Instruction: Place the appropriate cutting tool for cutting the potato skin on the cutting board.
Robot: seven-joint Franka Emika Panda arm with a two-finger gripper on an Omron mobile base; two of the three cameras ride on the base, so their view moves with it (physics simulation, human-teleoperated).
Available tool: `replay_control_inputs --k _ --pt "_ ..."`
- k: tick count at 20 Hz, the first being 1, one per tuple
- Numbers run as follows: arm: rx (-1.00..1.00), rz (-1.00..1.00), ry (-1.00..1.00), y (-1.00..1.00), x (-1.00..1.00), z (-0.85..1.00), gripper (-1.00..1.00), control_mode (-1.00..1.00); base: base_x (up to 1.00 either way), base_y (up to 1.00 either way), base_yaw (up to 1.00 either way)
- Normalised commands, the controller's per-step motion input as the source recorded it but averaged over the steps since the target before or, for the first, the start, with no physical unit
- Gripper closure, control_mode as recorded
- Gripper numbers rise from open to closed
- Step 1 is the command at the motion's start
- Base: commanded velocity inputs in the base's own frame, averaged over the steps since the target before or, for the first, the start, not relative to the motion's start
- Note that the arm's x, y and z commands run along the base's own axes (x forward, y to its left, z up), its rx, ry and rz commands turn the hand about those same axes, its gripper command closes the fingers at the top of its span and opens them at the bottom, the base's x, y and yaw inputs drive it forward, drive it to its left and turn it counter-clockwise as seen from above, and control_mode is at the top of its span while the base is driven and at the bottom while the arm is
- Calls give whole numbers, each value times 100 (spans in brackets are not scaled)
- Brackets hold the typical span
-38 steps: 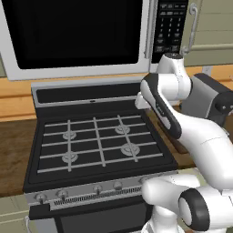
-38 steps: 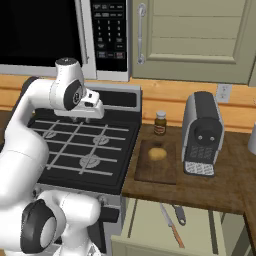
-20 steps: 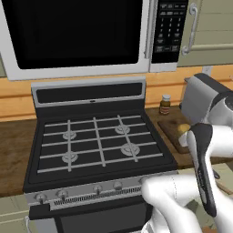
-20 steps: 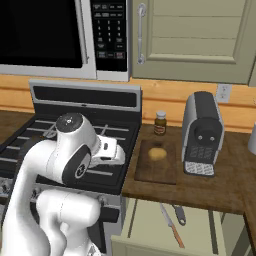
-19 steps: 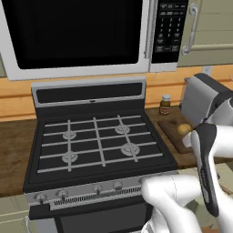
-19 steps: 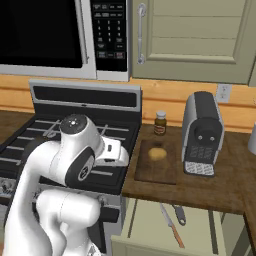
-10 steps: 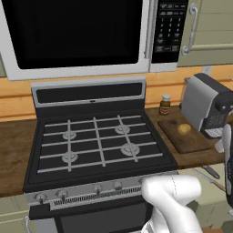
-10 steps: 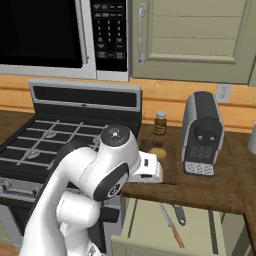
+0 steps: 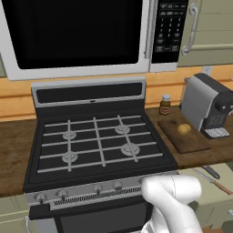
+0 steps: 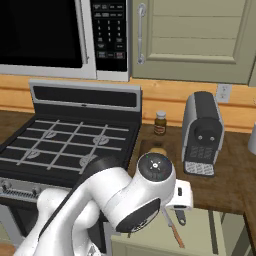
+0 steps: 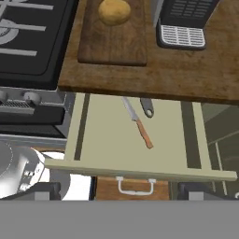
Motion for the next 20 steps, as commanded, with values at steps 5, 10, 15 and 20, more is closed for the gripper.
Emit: replay_control_inputs --k 5,10,15,20 --pt "2 -2 4 -25 27 -14 -100 -100 0 0 0" --pt "1 -2 2 -14 19 -42 -100 -100 0 0 0" --pt "0 -2 4 -3 8 -58 -100 -100 0 0 0" --pt "0 -7 12 0 7 -54 -100 -100 0 0 0"
